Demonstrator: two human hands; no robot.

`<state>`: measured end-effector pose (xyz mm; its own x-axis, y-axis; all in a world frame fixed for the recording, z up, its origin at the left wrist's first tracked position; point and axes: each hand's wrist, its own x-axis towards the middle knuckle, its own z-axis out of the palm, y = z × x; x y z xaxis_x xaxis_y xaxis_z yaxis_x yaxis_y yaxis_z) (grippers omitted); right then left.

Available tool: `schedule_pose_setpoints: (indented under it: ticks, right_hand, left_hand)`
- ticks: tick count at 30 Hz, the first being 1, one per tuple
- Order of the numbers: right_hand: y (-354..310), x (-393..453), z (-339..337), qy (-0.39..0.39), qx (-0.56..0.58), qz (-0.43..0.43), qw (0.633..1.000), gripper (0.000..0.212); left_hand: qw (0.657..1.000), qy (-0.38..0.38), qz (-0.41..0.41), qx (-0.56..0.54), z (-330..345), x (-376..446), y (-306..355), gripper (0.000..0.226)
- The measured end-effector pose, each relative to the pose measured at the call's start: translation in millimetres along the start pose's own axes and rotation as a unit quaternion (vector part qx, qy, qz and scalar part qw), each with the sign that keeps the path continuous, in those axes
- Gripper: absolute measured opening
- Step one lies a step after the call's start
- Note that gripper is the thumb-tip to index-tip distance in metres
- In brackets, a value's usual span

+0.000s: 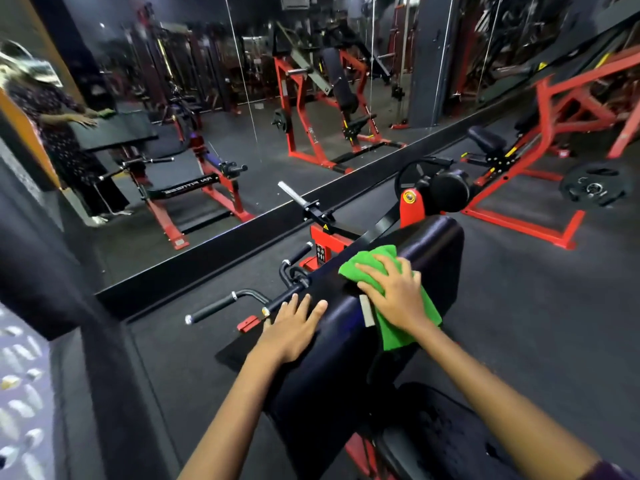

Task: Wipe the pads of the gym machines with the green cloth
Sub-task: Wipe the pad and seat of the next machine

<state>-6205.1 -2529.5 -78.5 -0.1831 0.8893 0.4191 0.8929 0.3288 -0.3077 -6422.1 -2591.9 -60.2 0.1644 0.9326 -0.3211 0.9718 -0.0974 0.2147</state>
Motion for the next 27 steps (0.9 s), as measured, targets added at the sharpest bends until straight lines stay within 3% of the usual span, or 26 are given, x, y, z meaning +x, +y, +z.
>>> schedule_pose_setpoints:
  ticks: [5,6,9,11,14,16,19,21,23,24,27]
  right_hand:
    - [-24.9,-3.1,-1.6,0.013,0.006,0.154,0.988,0.042]
    - [-41.5,-12.1,1.3,0.020,0.008,0.133,0.991,0.042]
    - [-78.1,-53.3,5.6,0.021,0.007,-0.052,0.998,0.050]
    - [-76.6,-61.4,2.9,0.024,-0.005,-0.087,0.996,0.051]
    - [-81.4,-61.4,4.8,0.027,0.001,0.076,0.997,0.047]
    - [-108.8,-71.3,7.9,0.045,0.013,0.106,0.993,0.045]
    - [-156.9,-109.2,17.9,0.101,0.020,-0.027,0.994,0.046]
    - [-159.1,-132.9,23.2,0.105,0.047,-0.110,0.987,0.043]
    - [-134.0,-143.3,27.6,0.115,0.053,-0.156,0.980,0.046]
    - [-119.6,-143.0,29.7,0.130,0.043,-0.140,0.981,0.048]
    - [-112.0,-127.1,25.8,0.152,0.131,0.050,0.978,0.048]
  left_hand:
    - [0.991,0.127,-0.031,-0.001,15.4,-42.5,4.9,0.068]
    - [0.988,0.149,-0.032,0.016,18.0,-51.8,6.3,0.074]
    - [0.977,0.211,-0.008,0.010,27.2,-75.1,4.9,0.103]
    - [0.966,0.246,0.025,-0.071,29.7,-84.7,-0.1,0.104]
    - [0.919,0.288,0.074,-0.258,35.5,-97.3,-9.2,0.092]
    - [0.878,0.278,0.077,-0.383,40.8,-102.8,-13.9,0.076]
    - [0.823,0.261,0.092,-0.496,49.2,-108.5,-25.1,0.057]
    - [0.799,0.252,0.079,-0.540,51.4,-108.3,-33.4,0.066]
    - [0.803,0.243,0.082,-0.537,53.9,-109.6,-35.7,0.066]
    - [0.823,0.245,0.089,-0.505,54.1,-111.0,-34.2,0.060]
    - [0.870,0.264,0.099,-0.404,59.4,-106.2,-32.3,0.060]
